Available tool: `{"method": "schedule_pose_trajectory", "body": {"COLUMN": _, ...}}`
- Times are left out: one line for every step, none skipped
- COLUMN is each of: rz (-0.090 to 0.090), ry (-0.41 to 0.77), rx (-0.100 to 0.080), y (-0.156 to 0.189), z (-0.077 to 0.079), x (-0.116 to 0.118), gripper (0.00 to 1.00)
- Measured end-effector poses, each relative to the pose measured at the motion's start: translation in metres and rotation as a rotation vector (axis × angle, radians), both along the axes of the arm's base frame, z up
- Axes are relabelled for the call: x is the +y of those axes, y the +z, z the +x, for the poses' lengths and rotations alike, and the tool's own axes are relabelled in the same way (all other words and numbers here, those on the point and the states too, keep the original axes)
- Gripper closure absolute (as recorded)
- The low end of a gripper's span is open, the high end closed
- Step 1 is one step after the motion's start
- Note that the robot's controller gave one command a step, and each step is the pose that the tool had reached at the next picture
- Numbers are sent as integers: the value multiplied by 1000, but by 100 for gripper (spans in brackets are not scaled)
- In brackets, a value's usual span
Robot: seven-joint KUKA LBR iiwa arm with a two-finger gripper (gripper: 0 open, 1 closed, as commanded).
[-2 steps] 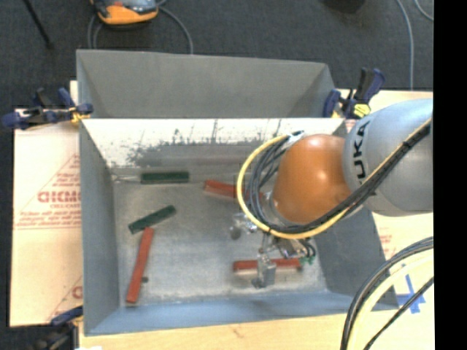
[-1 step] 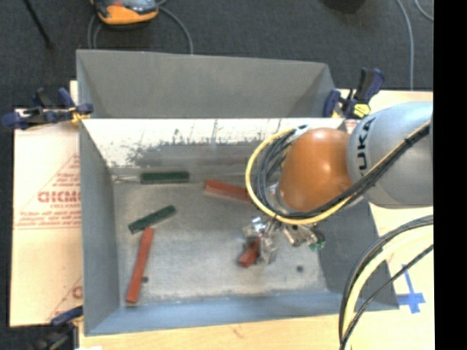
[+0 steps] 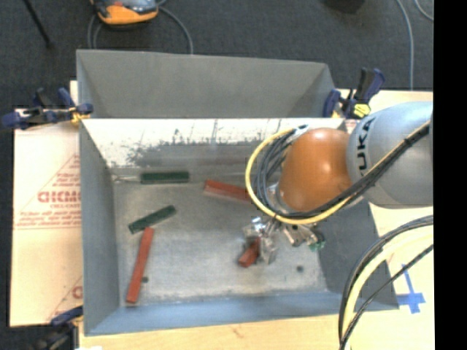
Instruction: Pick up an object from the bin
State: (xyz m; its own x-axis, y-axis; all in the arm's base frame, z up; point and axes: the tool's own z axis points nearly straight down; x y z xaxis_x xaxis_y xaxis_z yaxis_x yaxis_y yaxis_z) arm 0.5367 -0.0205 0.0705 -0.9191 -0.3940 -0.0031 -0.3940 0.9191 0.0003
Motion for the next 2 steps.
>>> {"method": "schedule_pose_trajectory", "body": {"rz": 0, "ry": 17, "rx": -1, "y": 129, "z": 13, "x": -6, "gripper": 100}}
{"method": "schedule_pose_trajectory", "body": {"rz": 0, "ry": 16, "rx": 0, "y": 128, "z": 13, "x": -6, "gripper": 100}}
